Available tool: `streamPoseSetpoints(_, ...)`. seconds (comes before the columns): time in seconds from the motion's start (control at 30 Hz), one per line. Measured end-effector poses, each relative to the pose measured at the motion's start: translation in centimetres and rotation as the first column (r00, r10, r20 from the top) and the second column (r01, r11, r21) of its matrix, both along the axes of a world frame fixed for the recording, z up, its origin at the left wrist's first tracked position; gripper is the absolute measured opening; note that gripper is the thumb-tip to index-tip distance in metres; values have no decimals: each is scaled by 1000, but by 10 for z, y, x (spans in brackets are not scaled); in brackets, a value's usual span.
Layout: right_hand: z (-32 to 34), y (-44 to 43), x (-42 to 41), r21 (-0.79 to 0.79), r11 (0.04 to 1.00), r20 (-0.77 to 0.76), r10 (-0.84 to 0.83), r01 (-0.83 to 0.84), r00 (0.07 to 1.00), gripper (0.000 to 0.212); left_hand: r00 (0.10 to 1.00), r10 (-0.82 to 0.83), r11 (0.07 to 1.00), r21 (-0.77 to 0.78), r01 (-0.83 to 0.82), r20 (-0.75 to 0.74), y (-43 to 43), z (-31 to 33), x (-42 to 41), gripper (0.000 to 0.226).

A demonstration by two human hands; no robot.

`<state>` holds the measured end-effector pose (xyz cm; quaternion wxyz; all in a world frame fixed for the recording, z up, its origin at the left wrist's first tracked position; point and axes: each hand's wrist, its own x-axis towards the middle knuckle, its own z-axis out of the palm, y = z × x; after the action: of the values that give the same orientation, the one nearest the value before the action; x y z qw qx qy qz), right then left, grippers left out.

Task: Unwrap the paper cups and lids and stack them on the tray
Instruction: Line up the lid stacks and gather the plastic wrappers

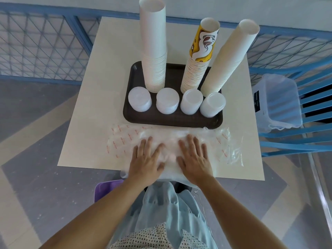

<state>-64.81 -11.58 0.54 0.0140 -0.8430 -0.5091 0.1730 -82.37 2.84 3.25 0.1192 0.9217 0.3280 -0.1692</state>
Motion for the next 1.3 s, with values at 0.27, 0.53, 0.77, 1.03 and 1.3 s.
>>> streamPoseSetpoints(0.27,0,15,-10,162,985,-7,-55,56,998,64,961,-112,991,102,89,254,-13,9,40,69)
streamPoseSetpoints(0.53,-17,2,6,91,995,-10,-42,43,999,65,975,-156,984,112,140,156,0,-39,26,65)
streamPoseSetpoints(0.77,-16,2,7,81,996,-10,-20,20,1000,66,987,-117,986,132,101,113,23,-36,-5,67)
streamPoseSetpoints(1.03,17,6,29,380,886,-309,-151,267,939,51,985,-118,991,-41,124,123,-22,-1,41,69)
streamPoseSetpoints(1.3,49,-21,110,-81,660,-289,-732,747,616,100,992,-83,996,-34,87,95,-24,2,51,67)
